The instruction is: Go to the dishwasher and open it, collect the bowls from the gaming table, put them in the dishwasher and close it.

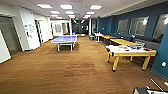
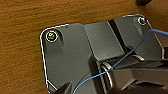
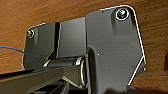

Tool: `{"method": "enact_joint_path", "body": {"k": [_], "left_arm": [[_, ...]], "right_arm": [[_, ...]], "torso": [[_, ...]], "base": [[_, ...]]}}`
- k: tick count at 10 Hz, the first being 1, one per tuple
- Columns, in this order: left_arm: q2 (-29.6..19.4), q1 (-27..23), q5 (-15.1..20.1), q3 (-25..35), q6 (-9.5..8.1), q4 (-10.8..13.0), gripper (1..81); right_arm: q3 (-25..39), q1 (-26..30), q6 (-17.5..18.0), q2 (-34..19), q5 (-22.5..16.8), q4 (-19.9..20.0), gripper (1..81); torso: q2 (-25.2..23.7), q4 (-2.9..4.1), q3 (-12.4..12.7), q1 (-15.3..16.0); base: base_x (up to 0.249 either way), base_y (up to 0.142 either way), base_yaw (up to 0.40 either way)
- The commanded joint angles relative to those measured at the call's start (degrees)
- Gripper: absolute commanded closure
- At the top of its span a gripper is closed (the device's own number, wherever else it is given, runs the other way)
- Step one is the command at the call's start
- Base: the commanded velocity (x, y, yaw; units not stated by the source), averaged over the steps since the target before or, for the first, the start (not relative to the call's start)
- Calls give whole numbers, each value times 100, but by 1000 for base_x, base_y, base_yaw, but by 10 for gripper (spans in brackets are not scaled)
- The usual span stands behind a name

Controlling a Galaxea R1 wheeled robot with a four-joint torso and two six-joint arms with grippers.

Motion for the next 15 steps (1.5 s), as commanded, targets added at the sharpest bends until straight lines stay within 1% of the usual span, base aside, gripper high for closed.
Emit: {"method": "enact_joint_path", "body": {"k": [1,7,15], "left_arm": [[28,-312,266,-15,7,-6,10],[11,-312,274,-15,-1,-24,10],[55,-312,266,-15,-45,-24,10]], "right_arm": [[-6,289,-5,17,-258,-27,10],[47,289,-14,96,-258,-44,10],[3,289,-14,70,-258,-36,10]], "torso": [[0,0,0,0],[0,0,-2,0],[0,0,0,0]], "base": [[191,0,0],[198,0,0],[225,0,0]]}}
